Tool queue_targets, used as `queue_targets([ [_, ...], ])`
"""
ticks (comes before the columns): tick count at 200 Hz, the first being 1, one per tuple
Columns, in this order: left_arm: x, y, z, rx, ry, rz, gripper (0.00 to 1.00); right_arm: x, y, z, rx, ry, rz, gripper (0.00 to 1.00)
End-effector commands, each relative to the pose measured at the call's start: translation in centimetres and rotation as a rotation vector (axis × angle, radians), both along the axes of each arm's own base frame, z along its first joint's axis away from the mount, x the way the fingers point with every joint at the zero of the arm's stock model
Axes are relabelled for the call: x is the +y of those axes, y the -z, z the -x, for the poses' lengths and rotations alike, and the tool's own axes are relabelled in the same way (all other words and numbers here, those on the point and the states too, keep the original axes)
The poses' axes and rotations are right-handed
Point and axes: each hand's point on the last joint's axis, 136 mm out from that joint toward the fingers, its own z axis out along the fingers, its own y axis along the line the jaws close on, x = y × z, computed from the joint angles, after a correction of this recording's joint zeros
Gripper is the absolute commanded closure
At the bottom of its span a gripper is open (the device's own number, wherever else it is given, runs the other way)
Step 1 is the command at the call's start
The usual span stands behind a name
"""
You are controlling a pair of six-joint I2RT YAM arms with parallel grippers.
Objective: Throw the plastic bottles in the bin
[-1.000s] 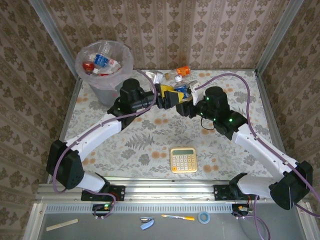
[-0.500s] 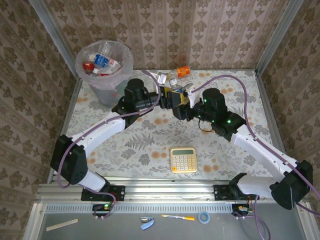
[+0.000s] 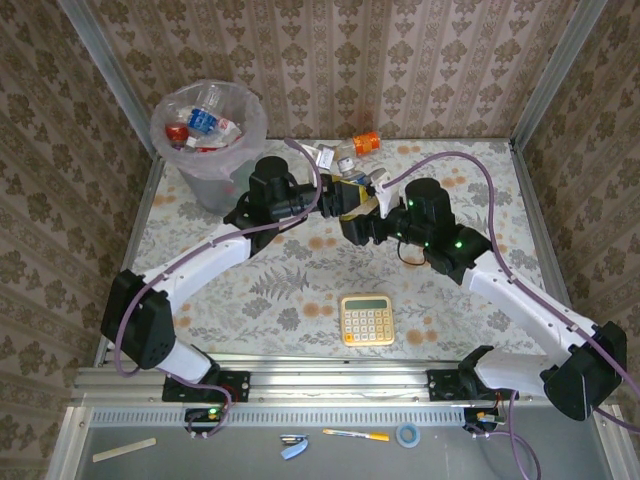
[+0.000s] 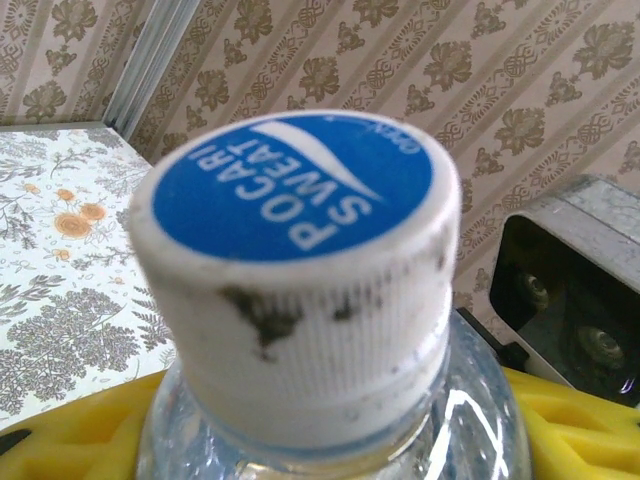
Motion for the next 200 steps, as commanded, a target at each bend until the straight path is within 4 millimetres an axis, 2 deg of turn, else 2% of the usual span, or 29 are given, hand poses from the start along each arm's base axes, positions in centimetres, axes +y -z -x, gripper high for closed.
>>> queue_targets([
  [1,1.0,-1.4,-0.1,-0.051,-0.017,0.008,0.52,0.1,-0.5,1.1,-0.018,-0.030,-0.013,0.12],
  [27,2.9,-1.7,-0.6,-0.070,-0.068,-0.009,0.53,-0.5,-0.2,1.2,-0.026,-0.003,-0.007,0.01],
  [44,4.8,-2.3,-1.0,-0.102,-0.117,-0.036,0.53,-0.8,0.1,1.4,-0.031,0.000,-0.001,0.00],
  [64,8.0,-3.4,-1.3,-0.146,-0.183,-0.079,0.54,-1.0,0.4,1.8,-0.024,-0.002,0.010,0.00],
  [76,10.8,-4.5,-2.0,-0.184,-0.276,-0.117,0.54,-1.2,0.7,2.0,-0.017,0.002,0.018,0.00],
  [92,15.5,-6.5,-2.7,-0.258,-0.413,-0.182,0.55,-1.6,1.3,2.1,-0.007,0.013,0.032,0.00],
  [110,20.2,-9.5,-2.4,-0.366,-0.561,-0.270,0.55,-2.0,2.0,2.2,0.005,0.028,0.046,0.00],
  [133,25.3,-13.7,-1.6,-0.523,-0.755,-0.369,0.55,-2.4,2.8,2.2,0.018,0.043,0.060,0.00],
  [148,27.9,-16.7,-0.7,-0.637,-0.877,-0.384,0.56,-2.6,3.1,2.3,0.025,0.048,0.064,0.00],
  [174,30.1,-20.5,1.1,-0.822,-0.990,-0.348,0.56,-2.7,3.3,2.2,0.027,0.056,0.067,0.00],
  [200,30.8,-22.2,1.3,-0.905,-1.034,-0.310,0.57,-2.8,3.3,2.1,0.027,0.063,0.071,0.00],
])
